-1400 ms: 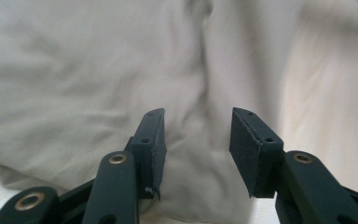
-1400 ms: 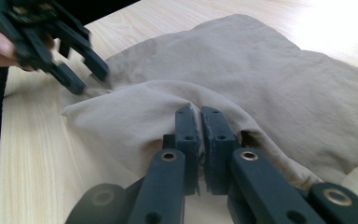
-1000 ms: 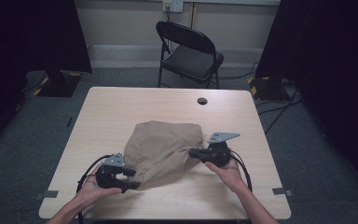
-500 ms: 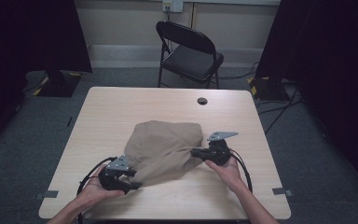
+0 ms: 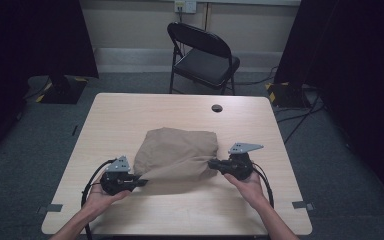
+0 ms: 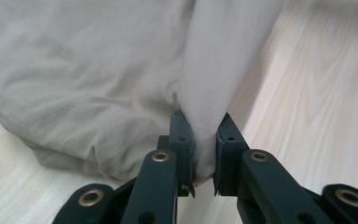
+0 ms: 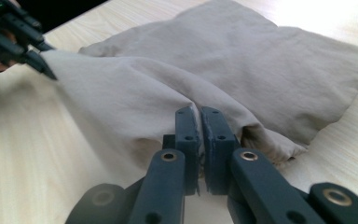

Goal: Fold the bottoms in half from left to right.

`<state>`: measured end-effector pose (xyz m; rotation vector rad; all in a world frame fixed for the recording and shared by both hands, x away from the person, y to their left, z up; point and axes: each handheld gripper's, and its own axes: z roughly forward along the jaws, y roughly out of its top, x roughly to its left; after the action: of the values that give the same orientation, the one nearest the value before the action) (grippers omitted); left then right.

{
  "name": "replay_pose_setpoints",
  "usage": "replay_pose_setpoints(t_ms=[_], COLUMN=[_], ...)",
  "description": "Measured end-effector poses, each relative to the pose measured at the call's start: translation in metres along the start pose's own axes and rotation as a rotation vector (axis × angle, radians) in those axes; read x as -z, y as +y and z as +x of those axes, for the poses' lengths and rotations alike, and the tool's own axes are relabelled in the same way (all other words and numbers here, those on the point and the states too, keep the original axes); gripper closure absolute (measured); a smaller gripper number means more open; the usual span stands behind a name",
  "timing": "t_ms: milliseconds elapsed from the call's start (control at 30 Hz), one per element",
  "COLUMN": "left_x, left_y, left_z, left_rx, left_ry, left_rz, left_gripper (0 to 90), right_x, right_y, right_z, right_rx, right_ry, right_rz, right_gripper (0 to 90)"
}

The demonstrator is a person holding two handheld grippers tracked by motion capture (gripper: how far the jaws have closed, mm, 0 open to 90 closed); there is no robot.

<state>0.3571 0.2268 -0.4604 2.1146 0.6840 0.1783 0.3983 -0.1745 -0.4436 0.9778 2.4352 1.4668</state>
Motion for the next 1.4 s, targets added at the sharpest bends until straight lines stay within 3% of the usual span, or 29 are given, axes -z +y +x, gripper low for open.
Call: replay_pose_setpoints(t_ms=[200, 400, 667, 833, 1100, 1400], left_x=[0.006, 0.013, 0.014, 0.019, 0.027, 0.038], left_y=[0.006, 0.011, 0.01, 0.012, 0.017, 0.032], left_z=[-0.008, -0.012, -0.008, -0.007, -0.016, -0.035], left_rx=[-0.014, -0.003, 0.035, 0.046, 0.047, 0.012], left_ry=[-0.024, -0.041, -0.024, -0.036, -0.099, -0.161], left_rz=[-0.04, -0.074, -0.097, -0.133, -0.153, -0.186], left_gripper=[80.7, 80.7, 78.8, 79.8, 79.8, 80.5], right_x=[0.02, 0.033, 0.045, 0.053, 0.07, 0.096], right_y=[0.001, 0.003, 0.005, 0.005, 0.005, 0.001], right_z=[0.008, 0.013, 0.026, 0.033, 0.044, 0.053], right_rx=[0.035, 0.047, 0.073, 0.086, 0.107, 0.121], right_ry=[0.004, 0.01, 0.027, 0.041, 0.04, 0.026], right_rz=[-0.057, -0.093, -0.114, -0.124, -0.147, -0.178], right_gripper=[86.2, 86.2, 86.6, 86.7, 86.8, 86.8])
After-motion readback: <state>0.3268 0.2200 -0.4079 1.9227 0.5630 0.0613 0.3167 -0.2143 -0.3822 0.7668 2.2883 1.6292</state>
